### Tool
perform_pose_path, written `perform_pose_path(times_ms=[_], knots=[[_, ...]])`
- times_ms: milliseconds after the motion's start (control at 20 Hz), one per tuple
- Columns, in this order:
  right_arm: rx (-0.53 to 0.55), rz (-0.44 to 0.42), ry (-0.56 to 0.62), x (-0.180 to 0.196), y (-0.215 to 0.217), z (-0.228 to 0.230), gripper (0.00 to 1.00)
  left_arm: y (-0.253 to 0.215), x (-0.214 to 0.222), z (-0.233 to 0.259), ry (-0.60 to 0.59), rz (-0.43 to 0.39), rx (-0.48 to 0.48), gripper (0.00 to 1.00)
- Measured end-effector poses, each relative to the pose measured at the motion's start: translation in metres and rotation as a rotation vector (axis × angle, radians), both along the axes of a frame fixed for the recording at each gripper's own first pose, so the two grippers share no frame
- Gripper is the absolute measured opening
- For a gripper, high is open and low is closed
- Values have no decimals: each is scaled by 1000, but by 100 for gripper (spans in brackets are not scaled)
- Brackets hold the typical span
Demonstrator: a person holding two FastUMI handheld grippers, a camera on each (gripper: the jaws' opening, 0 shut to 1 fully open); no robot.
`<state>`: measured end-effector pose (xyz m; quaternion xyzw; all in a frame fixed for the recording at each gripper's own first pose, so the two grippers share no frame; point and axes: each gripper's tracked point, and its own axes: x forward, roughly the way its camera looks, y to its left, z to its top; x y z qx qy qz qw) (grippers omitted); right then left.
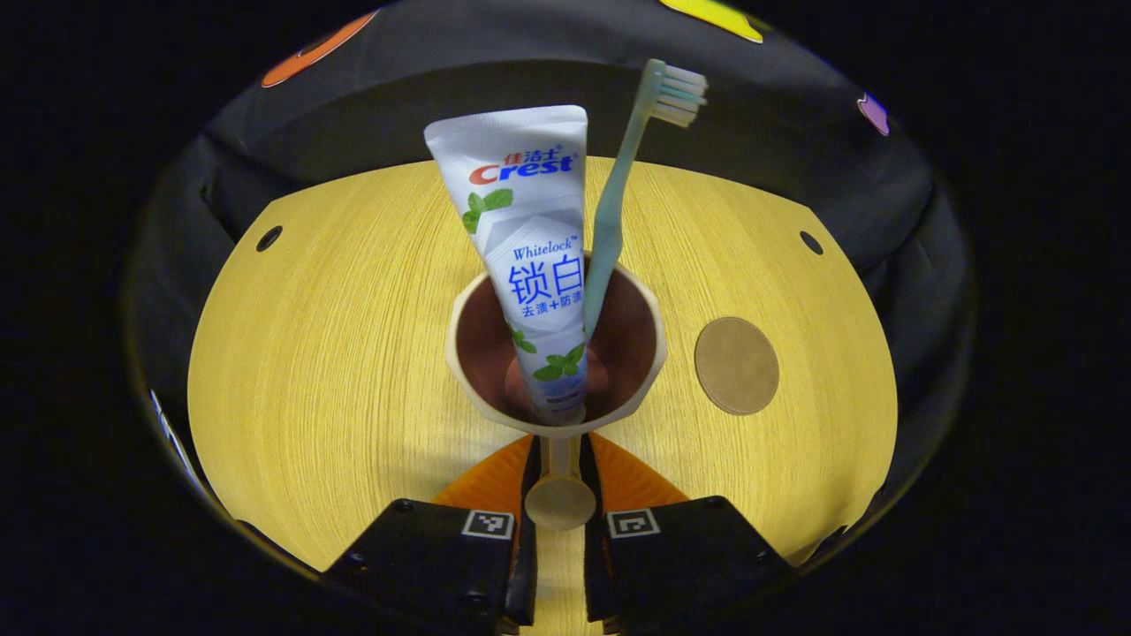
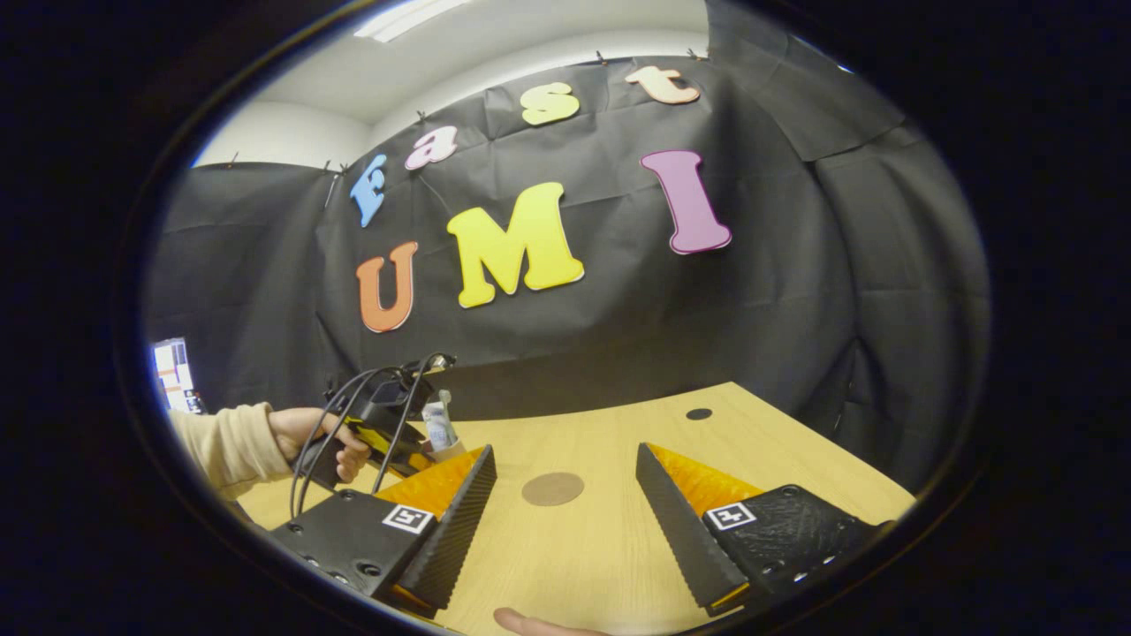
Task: Put the toothbrush and toothpaste on the desktop into the cup, then pick up the cup and place it on the coaster on the desktop.
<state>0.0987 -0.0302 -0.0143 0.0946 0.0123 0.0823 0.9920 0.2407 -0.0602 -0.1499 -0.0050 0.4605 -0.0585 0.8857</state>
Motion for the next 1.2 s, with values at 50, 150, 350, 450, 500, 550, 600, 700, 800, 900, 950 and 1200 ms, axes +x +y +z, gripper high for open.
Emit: perform_pose_path(times_ms=[50, 150, 350, 450, 500, 550, 600, 700, 800, 900, 950, 1200], knots=[[-4, 2, -4, -1, 2, 1, 93, -2, 1, 1, -15, 3, -4, 24], [-10, 2, -10, -3, 3, 2, 93, -6, 5, 7, -47, -4, 1, 23], [-19, 5, -18, -7, 6, 2, 93, -30, 0, 22, -78, -43, 0, 23], [-37, -1, -24, -9, 2, 0, 93, -39, 0, 22, -78, -74, 6, 24], [-44, -5, -23, -9, -1, -1, 96, -55, 1, 20, -76, -92, 8, 23], [-48, -6, -19, -10, -3, -3, 93, -65, 1, 19, -73, -108, 6, 23], [-50, -6, -17, -11, -5, -4, 96, -75, 2, 18, -67, -127, 4, 23], [-50, -14, -17, -14, -13, -5, 96, -92, 4, 17, -63, -159, 8, 23], [-46, -27, -16, -16, -23, -7, 96, -104, 9, 16, -59, -183, 19, 23], [-37, -38, -9, -16, -31, -11, 96, -111, 17, 16, -57, -195, 34, 23], [-32, -43, -2, -16, -36, -14, 96, -113, 21, 15, -53, -196, 40, 23], [-20, -46, 20, -15, -48, -25, 96, -122, 25, -1, -26, -210, 73, 23]])
